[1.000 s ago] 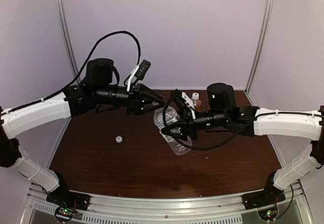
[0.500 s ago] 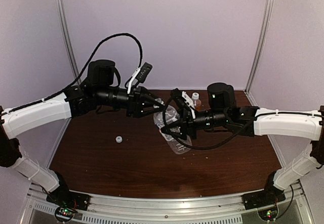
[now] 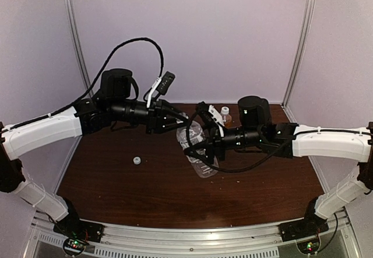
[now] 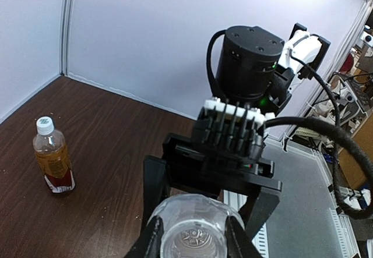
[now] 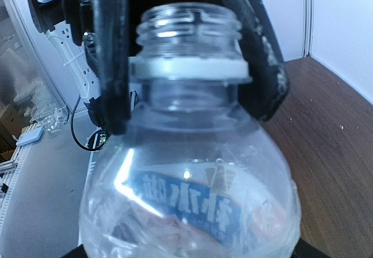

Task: Unscrew the bottle caps

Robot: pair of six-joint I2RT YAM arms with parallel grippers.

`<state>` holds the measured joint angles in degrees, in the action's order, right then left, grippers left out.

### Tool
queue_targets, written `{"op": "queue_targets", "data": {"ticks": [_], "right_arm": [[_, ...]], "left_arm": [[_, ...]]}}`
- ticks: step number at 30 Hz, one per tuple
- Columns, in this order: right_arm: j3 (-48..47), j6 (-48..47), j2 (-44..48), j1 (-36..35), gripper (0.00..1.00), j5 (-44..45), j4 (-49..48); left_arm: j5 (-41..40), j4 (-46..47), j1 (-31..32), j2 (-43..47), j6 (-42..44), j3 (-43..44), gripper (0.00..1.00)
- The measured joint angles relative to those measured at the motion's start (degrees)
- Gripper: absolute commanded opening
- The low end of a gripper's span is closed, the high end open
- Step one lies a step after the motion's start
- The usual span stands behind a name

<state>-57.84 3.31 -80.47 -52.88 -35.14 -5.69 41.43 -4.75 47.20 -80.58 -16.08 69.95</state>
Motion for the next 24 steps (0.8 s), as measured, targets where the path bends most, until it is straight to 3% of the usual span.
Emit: {"op": "queue_targets", "data": {"ticks": [3,14,24], "right_arm": [[0.00,0.00,0.02,-0.13,0.99,1.38,0.46],[0.00,-0.33,0.20,-0.11,1.00,6.12,2.78],[0.00,0.00,0.22,-0.11,1.00,12.28,3.87]], "left_arm": [[-0.96,-1.27,0.00,0.28,0.37,0.00,0.00],[-9.09,-9.31,-2.23,2.32,4.42,-0.11,0.00],[-26.21,-15.61,-8.20,2.12,6.12,-0.20,0.00]]}}
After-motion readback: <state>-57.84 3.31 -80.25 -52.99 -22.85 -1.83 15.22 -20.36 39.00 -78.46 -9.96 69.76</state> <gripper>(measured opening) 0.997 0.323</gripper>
